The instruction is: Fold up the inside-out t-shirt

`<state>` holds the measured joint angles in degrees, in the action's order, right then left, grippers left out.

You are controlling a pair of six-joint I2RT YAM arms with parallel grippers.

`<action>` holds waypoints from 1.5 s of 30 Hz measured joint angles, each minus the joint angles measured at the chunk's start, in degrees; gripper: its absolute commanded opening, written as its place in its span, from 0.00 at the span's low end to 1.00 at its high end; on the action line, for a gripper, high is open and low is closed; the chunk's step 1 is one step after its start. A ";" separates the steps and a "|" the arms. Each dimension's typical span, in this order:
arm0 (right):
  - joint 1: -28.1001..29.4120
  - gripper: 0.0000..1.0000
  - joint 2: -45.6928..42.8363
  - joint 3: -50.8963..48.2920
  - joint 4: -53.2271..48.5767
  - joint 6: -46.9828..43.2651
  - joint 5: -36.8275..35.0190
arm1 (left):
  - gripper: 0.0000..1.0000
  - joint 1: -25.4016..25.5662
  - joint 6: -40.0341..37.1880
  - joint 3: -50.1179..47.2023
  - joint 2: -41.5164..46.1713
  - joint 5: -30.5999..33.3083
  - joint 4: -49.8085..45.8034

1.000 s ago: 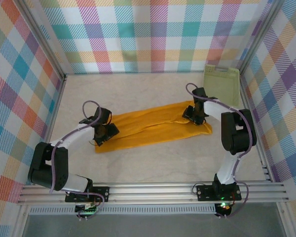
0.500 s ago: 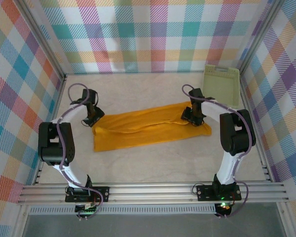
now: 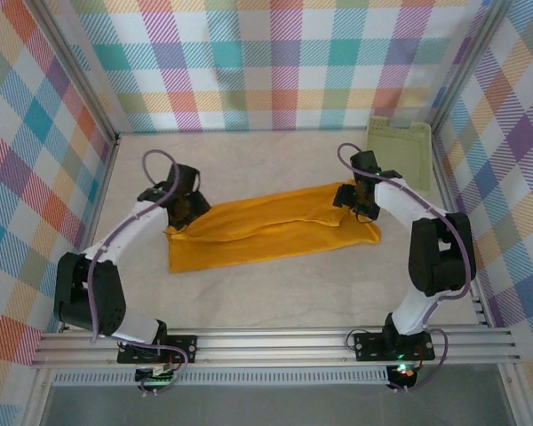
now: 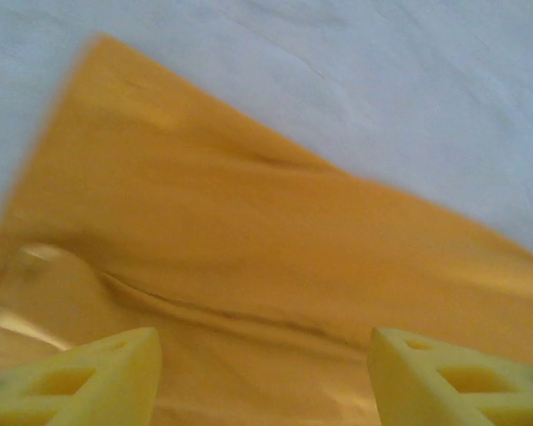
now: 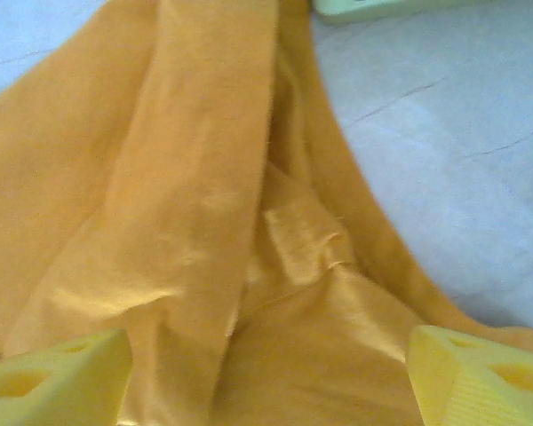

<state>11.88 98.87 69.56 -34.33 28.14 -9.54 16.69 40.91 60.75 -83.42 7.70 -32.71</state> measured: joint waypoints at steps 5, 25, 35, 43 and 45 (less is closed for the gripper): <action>-0.83 0.92 4.26 1.75 -0.42 -0.59 -0.35 | 0.64 0.44 0.17 -1.84 -7.17 -2.54 3.13; 3.23 0.90 15.96 10.51 -1.68 -1.44 2.67 | 0.65 -10.99 -2.69 -6.16 -13.79 -5.95 11.76; 5.38 0.48 18.32 13.68 -4.52 -0.17 0.81 | 0.66 -10.99 -2.80 -9.92 -10.99 -6.19 14.95; 8.11 0.09 17.77 13.22 -2.91 -0.15 3.10 | 0.66 -11.21 -2.58 -12.81 -8.11 -5.49 14.67; 8.26 0.02 16.48 11.91 -2.82 -0.42 2.67 | 0.66 -11.21 -2.36 -13.94 -6.84 -5.53 14.32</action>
<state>20.14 115.35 81.47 -37.15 27.73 -6.87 5.48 38.54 46.81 -90.26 2.17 -18.39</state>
